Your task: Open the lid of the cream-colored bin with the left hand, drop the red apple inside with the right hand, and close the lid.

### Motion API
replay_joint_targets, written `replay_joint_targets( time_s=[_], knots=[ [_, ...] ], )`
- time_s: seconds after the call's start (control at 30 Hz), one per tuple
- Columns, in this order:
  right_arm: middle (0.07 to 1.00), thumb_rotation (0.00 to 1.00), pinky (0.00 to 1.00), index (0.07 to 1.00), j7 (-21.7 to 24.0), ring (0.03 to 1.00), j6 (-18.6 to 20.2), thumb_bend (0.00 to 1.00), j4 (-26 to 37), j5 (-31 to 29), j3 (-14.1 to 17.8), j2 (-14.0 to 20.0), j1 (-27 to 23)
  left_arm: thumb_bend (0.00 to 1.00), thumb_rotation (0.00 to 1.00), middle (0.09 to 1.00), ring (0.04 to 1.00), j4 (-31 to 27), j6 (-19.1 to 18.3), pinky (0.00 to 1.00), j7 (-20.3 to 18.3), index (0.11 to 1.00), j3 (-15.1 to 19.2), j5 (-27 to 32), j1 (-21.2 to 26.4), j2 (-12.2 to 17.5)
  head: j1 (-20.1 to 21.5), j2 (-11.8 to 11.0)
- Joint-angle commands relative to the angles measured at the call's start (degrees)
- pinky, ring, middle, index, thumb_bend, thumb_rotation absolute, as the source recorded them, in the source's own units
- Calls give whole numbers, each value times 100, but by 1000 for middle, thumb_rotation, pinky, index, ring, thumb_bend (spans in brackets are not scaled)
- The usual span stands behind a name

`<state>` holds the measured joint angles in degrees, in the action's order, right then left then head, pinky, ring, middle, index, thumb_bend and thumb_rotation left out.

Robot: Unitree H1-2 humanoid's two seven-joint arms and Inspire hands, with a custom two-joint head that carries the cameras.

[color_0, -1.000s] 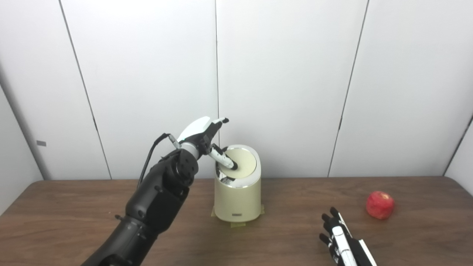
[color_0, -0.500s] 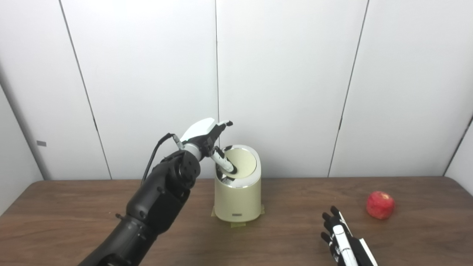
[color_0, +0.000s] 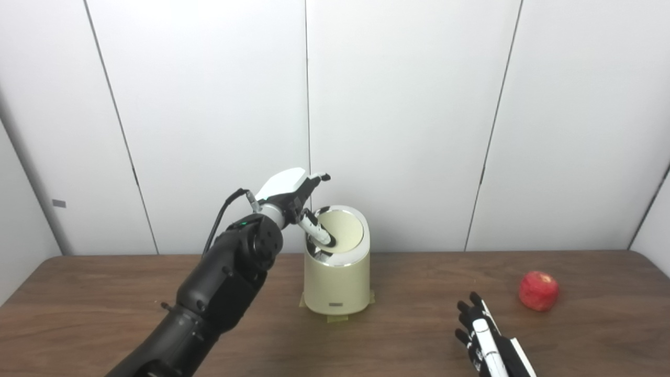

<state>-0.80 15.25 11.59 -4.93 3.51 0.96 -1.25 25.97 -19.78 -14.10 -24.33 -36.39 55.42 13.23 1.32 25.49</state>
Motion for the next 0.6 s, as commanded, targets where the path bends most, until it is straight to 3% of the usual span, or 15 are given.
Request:
replay_joint_targets(
  time_s=[0.0,0.17,0.57],
  knots=[
    [953,859,939,1000,-3,976,-121,572,201,-49,38,-16,-189,922,4,950,962,-54,179,924,121,941,-12,-146,273,110,1,11],
    [951,855,931,1000,-14,971,-136,578,214,-18,22,-8,-174,931,0,967,966,-21,333,928,103,948,-60,-188,212,190,12,23],
    [956,858,952,1000,-5,978,-87,590,298,-50,55,26,-171,926,0,956,961,-134,294,948,33,940,-107,-337,30,235,50,88]
  ],
)
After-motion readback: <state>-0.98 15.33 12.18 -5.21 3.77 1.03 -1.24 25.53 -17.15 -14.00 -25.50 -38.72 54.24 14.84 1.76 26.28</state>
